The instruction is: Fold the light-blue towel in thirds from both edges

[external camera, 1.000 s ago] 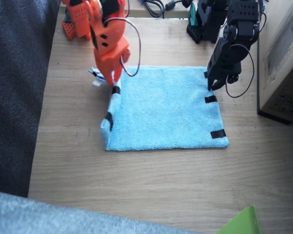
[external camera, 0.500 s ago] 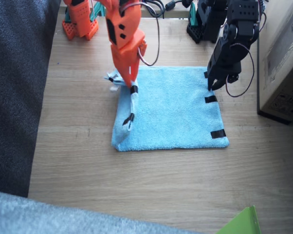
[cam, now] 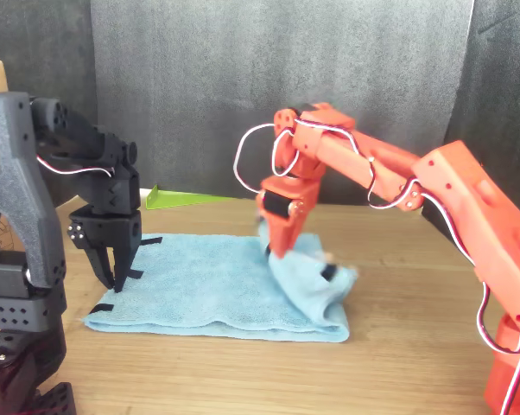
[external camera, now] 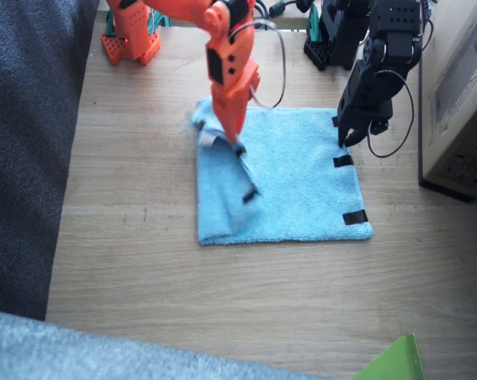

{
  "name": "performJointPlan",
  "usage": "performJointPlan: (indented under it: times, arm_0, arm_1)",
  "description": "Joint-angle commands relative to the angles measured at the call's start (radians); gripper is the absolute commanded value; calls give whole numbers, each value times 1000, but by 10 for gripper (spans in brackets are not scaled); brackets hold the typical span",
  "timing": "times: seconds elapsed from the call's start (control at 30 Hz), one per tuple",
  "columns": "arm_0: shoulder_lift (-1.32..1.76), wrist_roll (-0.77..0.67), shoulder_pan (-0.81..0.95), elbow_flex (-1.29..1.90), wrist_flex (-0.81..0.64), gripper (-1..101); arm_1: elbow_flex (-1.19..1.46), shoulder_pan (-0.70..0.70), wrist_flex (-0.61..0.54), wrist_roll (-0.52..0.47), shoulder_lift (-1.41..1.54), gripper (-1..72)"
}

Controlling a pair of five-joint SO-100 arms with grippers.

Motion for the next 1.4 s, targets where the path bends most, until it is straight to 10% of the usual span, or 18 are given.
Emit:
performJointPlan:
  times: [0.0, 0.23, 0.6, 1.37]
  arm_0:
    - [26, 8, 2, 2, 14, -2]
    - [25, 6, 0, 2, 12, -2]
    - [107, 14, -32, -86, 98, -2]
    - [89, 71, -252, -522, 411, -2]
  arm_1:
    - [-77, 38, 5, -6, 20, 257]
    - [-55, 20, 5, -11, 110, 260]
    - [84, -374, 5, 37, 198, 159]
    - [219, -746, 3, 21, 256, 249]
